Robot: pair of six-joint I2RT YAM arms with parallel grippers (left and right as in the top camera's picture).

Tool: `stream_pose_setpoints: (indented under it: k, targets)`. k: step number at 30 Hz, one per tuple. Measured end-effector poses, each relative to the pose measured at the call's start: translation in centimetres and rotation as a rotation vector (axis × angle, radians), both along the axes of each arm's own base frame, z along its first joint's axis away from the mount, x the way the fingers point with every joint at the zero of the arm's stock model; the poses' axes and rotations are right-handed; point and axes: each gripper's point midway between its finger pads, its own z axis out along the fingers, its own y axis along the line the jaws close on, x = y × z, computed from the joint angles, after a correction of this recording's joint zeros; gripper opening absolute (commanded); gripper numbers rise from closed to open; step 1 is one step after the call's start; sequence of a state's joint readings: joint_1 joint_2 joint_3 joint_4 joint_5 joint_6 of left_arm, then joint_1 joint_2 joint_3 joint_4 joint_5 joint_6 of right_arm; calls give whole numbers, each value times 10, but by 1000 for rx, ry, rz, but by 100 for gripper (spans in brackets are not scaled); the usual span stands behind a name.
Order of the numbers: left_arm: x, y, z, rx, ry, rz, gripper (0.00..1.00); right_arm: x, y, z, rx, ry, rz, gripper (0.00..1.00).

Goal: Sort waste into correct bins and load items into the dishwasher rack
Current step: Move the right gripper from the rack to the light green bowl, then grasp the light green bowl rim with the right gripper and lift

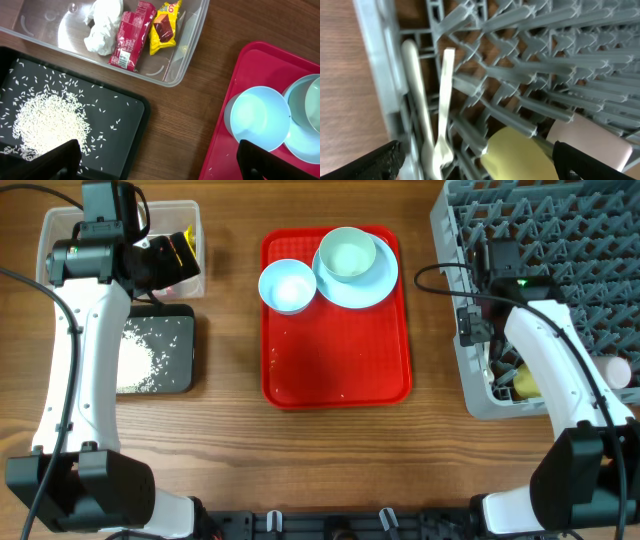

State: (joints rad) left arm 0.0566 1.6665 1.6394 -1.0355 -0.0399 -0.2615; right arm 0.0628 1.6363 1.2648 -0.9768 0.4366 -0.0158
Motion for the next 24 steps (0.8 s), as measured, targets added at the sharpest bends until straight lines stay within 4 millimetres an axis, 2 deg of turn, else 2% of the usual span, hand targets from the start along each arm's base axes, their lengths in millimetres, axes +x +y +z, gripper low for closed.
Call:
stream_pose_setpoints:
  k: [3,4,6,11,14,16,19,21,24]
  targets:
    - [0,0,0,0,0,0,100,-1,16,12,87,15,1,100]
    - [0,0,0,0,0,0,100,8,31,29,171,-16,12,99]
    - [0,0,0,0,0,0,100,22,43,47,236,-73,29,99]
    - [0,0,0,0,1,0,100,70,92,117,496,-312,134,98]
    - [-1,0,0,0,3,0,100,90,117,133,605,-409,161,96]
    - [-1,0,-1,0,5,0,100,101,134,135,657,-437,170,95]
    - [-1,0,-1,-1,6,0,100,117,160,124,714,-443,186,94]
    - [-2,0,-1,0,8,0,100,129,179,106,739,-423,197,92]
    - [-2,0,-1,0,8,0,100,149,206,61,769,-373,191,86]
